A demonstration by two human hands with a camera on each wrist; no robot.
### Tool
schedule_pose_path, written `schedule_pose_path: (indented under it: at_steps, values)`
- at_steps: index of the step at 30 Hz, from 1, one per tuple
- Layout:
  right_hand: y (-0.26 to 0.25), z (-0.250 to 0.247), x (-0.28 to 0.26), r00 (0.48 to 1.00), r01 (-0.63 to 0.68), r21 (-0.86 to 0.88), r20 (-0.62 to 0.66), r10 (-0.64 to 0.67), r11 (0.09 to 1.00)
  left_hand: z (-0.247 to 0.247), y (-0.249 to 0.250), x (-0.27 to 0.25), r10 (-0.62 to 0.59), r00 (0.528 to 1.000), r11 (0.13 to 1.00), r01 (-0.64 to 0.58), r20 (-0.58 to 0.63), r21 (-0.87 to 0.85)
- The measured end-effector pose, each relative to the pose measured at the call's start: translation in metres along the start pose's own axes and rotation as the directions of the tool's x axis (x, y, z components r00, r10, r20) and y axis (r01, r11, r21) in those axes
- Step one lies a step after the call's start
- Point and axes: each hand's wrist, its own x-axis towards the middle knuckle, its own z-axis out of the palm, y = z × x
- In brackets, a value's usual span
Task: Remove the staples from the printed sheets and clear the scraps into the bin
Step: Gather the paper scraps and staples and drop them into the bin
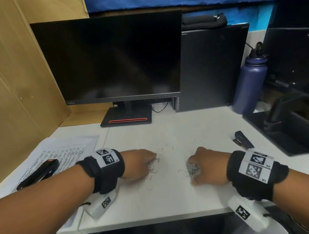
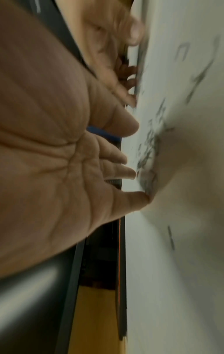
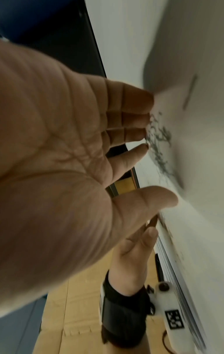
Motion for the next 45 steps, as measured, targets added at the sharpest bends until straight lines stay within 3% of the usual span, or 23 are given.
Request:
schedule_pose_path:
  at_steps: [3,5,8,11,18,24,27,30,34,40,45]
  values:
    - [-0.006,0.002,-0.004,0.999,0.035,-0.047,0.005,-0.034,0.998,0.012,0.002,-0.009,0.030,0.999,0.994,-0.033,0.035,0.103]
    - [0.003,-0.005,-0.007,0.997,-0.035,-0.038,-0.064,0.032,0.999,0.009,-0.004,-0.014,0.025,1.000,0.996,-0.025,0.000,0.089]
    - [0.013,-0.013,-0.009,0.987,-0.140,-0.032,-0.081,0.137,0.990,-0.001,-0.015,-0.018,-0.127,0.991,0.992,0.128,-0.036,0.010]
    - [0.003,-0.006,-0.006,0.988,-0.145,-0.041,-0.051,0.143,0.989,0.000,-0.009,-0.016,-0.209,0.978,0.975,0.209,0.002,0.077]
    - [-0.023,0.003,0.001,0.997,-0.070,-0.110,-0.049,0.065,0.991,0.014,0.032,-0.003,-0.055,0.998,0.992,0.057,-0.026,0.110]
    - [-0.003,-0.005,-0.016,0.981,-0.179,-0.003,-0.069,0.179,0.984,0.001,0.024,-0.006,-0.193,0.981,0.968,0.193,-0.015,0.160]
    - [-0.012,0.000,-0.012,0.985,-0.164,0.013,-0.056,0.165,0.986,0.004,0.033,-0.006,-0.118,0.993,0.974,0.120,-0.020,0.192]
    - [-0.028,0.009,0.001,0.985,-0.150,-0.059,-0.099,0.144,0.987,0.007,0.046,-0.008,-0.002,1.000,0.964,0.010,-0.030,0.268]
    - [-0.040,0.013,0.010,0.991,-0.099,-0.147,-0.108,0.083,0.984,0.014,0.044,-0.010,0.056,0.995,0.961,-0.030,-0.088,0.275]
    - [-0.055,0.009,0.017,1.000,-0.021,-0.378,-0.019,0.015,0.925,0.026,0.034,0.000,0.094,0.987,0.970,-0.063,-0.127,0.233]
    - [-0.057,0.004,0.024,1.000,-0.010,-0.422,0.016,0.018,0.907,0.028,0.029,0.013,0.049,0.985,0.982,-0.017,-0.168,0.189]
